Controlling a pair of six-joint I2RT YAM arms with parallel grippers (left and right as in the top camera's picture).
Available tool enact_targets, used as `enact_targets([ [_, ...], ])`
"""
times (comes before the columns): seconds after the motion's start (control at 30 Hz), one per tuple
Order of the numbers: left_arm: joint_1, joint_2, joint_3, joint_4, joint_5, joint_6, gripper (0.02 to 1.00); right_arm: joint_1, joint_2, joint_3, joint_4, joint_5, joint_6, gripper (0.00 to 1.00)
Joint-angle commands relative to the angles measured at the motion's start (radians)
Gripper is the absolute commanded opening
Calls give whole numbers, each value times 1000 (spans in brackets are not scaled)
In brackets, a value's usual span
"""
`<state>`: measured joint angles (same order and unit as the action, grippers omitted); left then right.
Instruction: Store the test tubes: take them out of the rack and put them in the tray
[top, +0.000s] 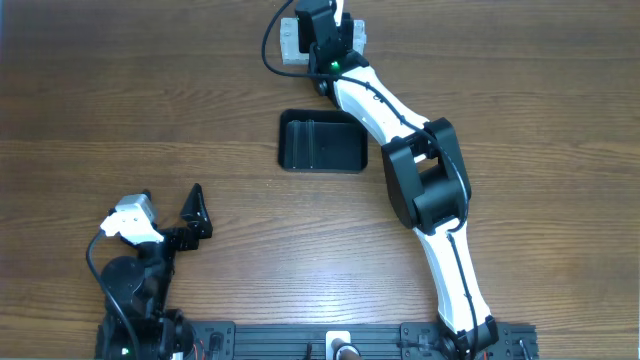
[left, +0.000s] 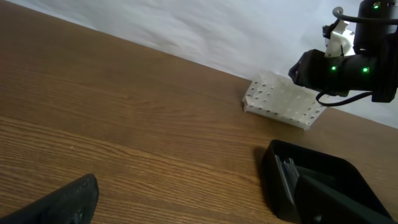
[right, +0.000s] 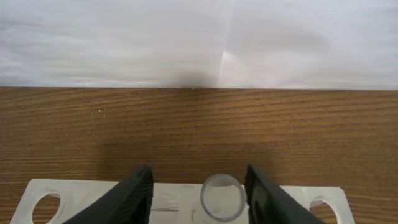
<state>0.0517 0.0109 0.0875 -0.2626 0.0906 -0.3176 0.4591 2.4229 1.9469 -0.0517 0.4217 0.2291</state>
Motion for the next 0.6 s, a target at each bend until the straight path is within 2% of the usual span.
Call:
enact_targets([
  [0.03, -5, -7, -5, -3, 10, -1, 998, -13, 2, 18, -1, 14, -2, 393],
  [0.23, -5, -7, -5, -3, 10, -1, 1000, -15, 2, 18, -8, 14, -2, 259],
  [0.6, -5, -7, -5, -3, 10, -1, 1000, -15, 2, 18, -8, 14, -2, 154],
])
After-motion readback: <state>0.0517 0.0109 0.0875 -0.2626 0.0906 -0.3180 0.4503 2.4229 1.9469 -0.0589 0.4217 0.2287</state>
